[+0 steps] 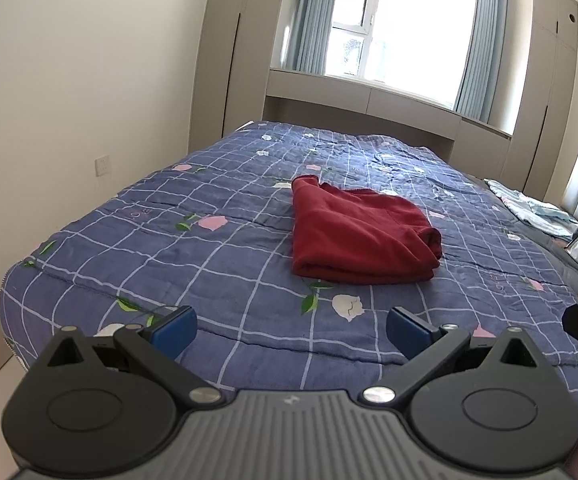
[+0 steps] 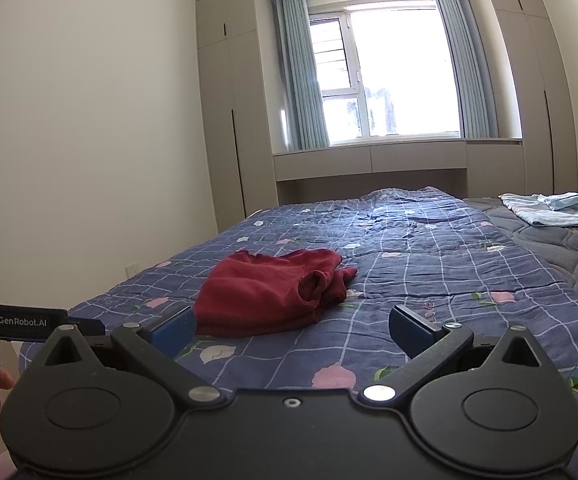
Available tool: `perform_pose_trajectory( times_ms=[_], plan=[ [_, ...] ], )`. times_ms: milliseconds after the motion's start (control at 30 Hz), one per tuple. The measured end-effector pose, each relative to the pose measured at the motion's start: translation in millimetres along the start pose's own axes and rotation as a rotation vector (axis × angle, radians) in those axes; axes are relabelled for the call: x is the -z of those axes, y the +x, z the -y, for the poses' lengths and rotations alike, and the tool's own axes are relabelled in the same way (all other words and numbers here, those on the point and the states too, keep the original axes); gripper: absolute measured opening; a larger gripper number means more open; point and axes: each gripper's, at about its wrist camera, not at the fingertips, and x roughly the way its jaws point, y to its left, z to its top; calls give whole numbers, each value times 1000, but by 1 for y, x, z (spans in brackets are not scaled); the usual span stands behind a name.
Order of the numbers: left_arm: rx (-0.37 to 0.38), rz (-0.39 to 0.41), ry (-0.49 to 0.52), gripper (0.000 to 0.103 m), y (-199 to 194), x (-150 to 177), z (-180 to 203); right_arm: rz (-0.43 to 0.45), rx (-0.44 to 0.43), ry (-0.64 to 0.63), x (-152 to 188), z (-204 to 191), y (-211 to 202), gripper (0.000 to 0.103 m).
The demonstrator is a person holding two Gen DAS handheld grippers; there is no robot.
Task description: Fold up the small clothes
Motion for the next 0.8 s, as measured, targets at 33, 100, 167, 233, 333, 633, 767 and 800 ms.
perform_pose_trajectory(
  times_ms=[33,100,167,233,333,633,767,800],
  plan=[
    [-1,-1,0,103,0,0,0,-1,0,0,0,0,1,102],
    [-1,-2,-2,103,0,1,0,-4,0,1,1,0,2,103],
    [-2,-5,-3,103,0,1,0,-6,0,0,1,0,4,103],
    [-3,-9,-4,103,1,2,0,-11,3,-1,2,0,6,102],
    [-6,-13,-4,103,1,2,-1,-17,7,2,4,1,7,102],
    [-35,-71,-6,103,8,1,-1,-33,10,2,10,3,10,103],
    [-44,-76,0,103,8,2,-1,-38,10,-1,13,3,11,102],
    [-43,-80,4,103,8,2,-1,-39,11,-1,14,3,11,102]
  ],
)
